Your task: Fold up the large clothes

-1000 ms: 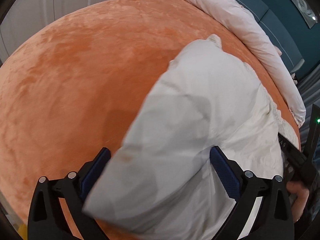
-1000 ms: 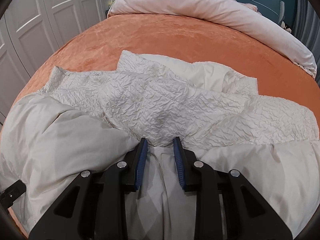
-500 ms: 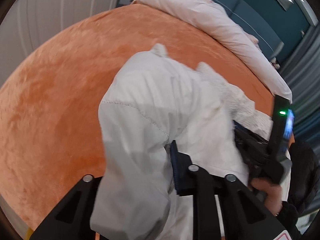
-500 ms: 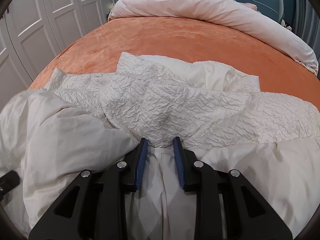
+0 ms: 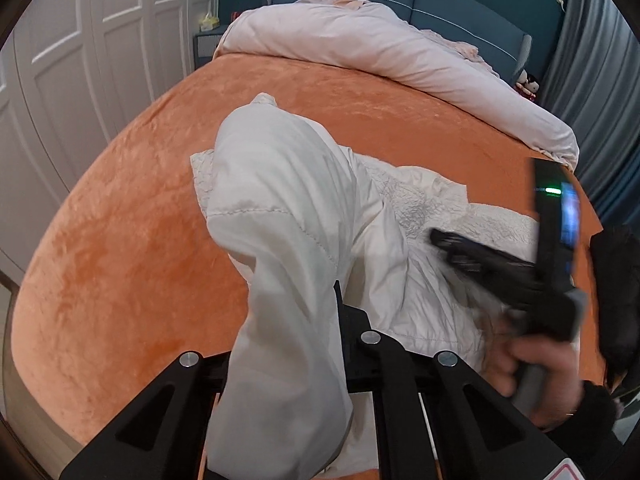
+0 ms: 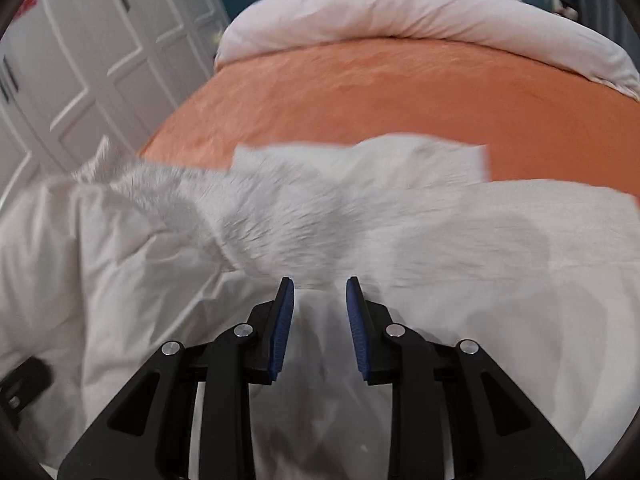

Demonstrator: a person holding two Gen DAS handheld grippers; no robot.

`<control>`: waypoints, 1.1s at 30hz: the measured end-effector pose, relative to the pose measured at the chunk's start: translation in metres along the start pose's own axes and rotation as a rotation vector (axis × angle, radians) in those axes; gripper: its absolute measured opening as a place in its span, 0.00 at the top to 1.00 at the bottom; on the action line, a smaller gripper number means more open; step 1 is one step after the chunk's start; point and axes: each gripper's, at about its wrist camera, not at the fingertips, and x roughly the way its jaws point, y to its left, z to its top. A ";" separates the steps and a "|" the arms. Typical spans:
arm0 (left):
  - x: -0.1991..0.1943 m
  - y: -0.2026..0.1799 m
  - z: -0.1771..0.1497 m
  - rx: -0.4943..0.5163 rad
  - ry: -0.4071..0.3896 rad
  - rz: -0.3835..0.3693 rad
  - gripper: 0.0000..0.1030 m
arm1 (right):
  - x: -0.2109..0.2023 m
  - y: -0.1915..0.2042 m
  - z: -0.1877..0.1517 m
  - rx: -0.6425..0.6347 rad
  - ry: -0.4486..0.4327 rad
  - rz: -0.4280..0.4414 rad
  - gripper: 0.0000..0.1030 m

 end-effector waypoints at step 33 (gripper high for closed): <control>-0.022 -0.026 0.010 0.021 -0.055 -0.061 0.94 | 0.041 0.002 -0.004 -0.128 0.173 0.047 0.81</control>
